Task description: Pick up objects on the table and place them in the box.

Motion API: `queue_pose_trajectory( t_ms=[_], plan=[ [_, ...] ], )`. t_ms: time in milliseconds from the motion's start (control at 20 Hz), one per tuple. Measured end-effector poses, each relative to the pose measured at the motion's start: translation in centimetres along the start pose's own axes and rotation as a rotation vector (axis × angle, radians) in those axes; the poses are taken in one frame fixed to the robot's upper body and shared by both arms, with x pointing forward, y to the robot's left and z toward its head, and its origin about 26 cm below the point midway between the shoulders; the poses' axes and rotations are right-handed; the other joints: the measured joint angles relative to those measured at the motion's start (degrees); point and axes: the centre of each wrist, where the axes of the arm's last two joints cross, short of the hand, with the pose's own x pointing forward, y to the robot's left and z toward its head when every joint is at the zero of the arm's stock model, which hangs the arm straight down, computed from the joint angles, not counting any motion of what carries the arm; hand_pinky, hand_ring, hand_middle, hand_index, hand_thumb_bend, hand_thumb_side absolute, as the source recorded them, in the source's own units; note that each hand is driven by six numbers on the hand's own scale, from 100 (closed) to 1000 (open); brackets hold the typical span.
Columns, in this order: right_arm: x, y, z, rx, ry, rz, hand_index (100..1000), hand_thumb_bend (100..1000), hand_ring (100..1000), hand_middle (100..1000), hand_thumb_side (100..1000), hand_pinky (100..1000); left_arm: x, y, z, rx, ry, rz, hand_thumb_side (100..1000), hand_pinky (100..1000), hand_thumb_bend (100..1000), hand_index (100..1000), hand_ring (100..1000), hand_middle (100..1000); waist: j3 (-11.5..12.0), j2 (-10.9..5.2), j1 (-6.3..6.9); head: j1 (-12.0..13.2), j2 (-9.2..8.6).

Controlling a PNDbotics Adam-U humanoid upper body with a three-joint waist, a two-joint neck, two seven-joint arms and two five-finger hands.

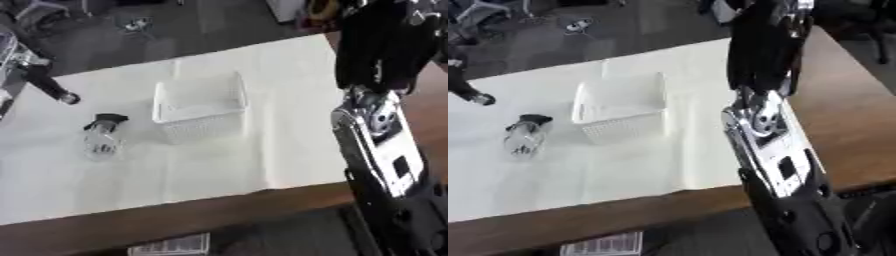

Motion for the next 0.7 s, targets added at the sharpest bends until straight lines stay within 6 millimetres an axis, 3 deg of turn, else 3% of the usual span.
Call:
queue_pose_trajectory(
  t_ms=[250, 700],
  plan=[
    [0.0, 0.0, 0.0, -0.001, 0.002, -0.006, 775, 161, 439, 485, 1000, 294, 0.9, -0.6, -1.0, -0.055, -0.007, -0.033, 1000, 587, 372, 720, 808, 719, -0.19, 0.00, 0.13, -0.01, -0.20],
    [0.0, 0.2, 0.1, -0.002, 0.005, -0.015, 775, 153, 439, 485, 1000, 296, 2.9, 0.2, -1.6, -0.082, -0.026, -0.089, 1000, 485, 421, 654, 736, 631, -0.25, -0.20, 0.28, 0.47, -0.21]
  ],
)
